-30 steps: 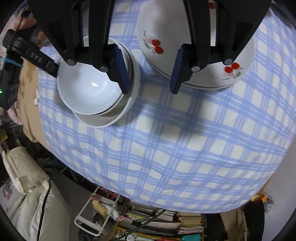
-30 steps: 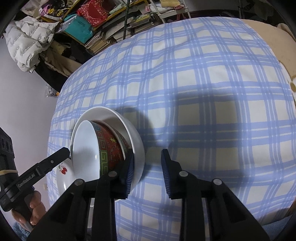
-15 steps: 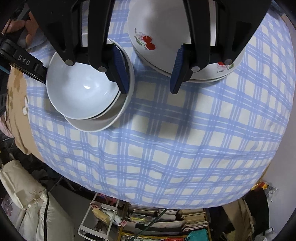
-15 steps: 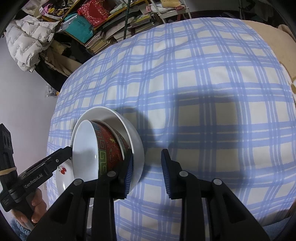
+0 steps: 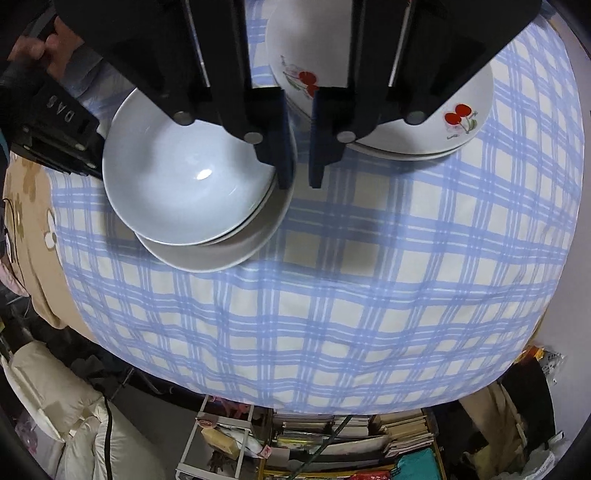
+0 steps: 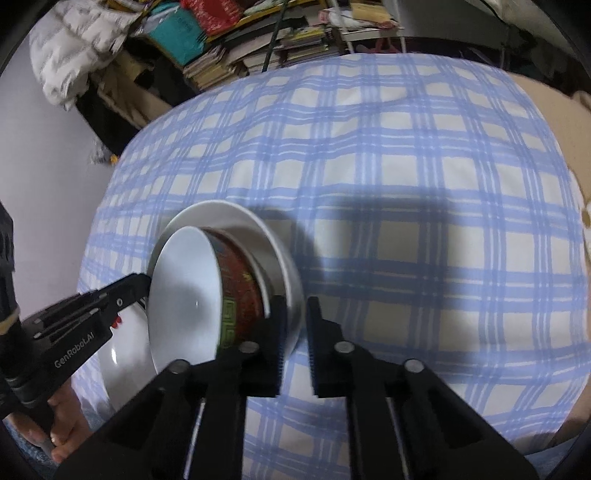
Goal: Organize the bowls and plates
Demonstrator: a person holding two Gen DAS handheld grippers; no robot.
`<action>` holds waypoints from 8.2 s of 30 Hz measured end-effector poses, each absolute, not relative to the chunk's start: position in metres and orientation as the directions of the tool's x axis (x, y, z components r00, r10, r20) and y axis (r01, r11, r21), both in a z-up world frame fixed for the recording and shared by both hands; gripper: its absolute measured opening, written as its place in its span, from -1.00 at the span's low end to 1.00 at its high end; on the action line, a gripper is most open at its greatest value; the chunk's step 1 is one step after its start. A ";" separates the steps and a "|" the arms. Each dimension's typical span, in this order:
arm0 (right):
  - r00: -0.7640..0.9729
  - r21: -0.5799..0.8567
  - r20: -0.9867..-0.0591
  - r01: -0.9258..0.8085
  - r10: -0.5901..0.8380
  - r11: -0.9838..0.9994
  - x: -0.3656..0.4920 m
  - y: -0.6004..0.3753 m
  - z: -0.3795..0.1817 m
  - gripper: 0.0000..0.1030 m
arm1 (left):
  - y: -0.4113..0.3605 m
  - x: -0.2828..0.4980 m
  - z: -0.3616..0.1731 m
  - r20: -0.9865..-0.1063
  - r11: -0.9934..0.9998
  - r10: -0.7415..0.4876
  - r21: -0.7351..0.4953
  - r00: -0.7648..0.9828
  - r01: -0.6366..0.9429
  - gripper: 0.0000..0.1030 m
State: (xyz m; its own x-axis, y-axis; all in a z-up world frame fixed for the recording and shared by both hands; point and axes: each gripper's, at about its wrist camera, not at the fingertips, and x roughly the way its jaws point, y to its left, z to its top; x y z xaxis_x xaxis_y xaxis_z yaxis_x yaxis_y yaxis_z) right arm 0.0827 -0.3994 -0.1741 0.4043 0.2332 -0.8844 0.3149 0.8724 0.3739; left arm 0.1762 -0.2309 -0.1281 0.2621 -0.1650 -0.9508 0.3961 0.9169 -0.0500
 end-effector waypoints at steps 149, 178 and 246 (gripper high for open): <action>0.375 0.338 -0.905 0.350 0.200 0.873 0.070 -0.294 -0.104 -0.80 | -0.121 0.145 -0.069 -0.942 0.947 -0.197 -0.110 0.272 0.302 -0.99; 0.279 0.420 -0.894 0.245 0.351 0.874 0.089 -0.240 -0.161 -0.80 | -0.047 0.130 -0.108 -0.940 0.964 -0.174 -0.101 0.293 0.248 -0.87; 0.888 0.086 -0.458 0.105 -0.054 0.991 -0.073 -0.251 -0.016 1.00 | -0.024 -0.039 0.009 -0.414 0.964 0.047 0.258 0.909 0.068 0.87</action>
